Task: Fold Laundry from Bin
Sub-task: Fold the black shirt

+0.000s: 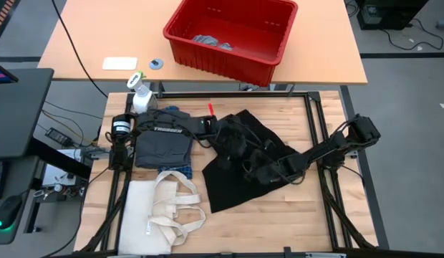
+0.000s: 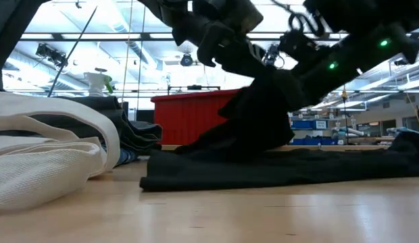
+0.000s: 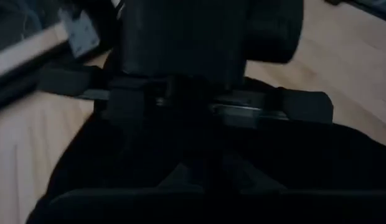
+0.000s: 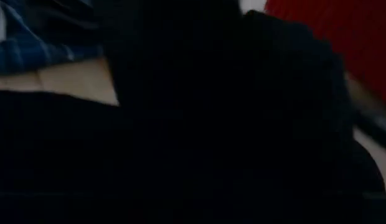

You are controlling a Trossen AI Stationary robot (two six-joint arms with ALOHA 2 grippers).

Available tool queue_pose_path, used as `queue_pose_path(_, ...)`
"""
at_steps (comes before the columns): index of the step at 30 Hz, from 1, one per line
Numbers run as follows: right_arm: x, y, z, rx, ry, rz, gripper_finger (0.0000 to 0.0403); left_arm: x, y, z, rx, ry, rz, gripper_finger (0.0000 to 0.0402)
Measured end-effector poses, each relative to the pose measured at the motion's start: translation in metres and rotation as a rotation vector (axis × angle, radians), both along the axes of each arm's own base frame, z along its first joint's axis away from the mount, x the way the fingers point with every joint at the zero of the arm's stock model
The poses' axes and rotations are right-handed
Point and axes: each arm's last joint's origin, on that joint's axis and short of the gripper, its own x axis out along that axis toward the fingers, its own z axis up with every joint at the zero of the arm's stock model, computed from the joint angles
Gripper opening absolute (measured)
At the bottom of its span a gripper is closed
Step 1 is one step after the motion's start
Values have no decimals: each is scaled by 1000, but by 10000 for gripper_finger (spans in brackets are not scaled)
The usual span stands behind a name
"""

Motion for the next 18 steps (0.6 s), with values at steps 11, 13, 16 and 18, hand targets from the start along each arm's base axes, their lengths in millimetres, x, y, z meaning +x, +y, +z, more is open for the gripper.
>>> queue_pose_path(11, -10, 35, 8, -140, -85, -6, 151, 3, -20, 12, 11, -99, -85, 7)
queue_pose_path(13, -13, 42, 8, -134, -93, 12, 151, 4, -23, 11, 12, -104, -106, 7)
queue_pose_path(16, -18, 51, 5, -87, -94, 54, 151, 5, -26, 7, -7, -91, -127, 7)
queue_pose_path(18, -21, 55, 3, -38, -90, 76, 151, 7, -28, 2, -17, -86, -143, 7)
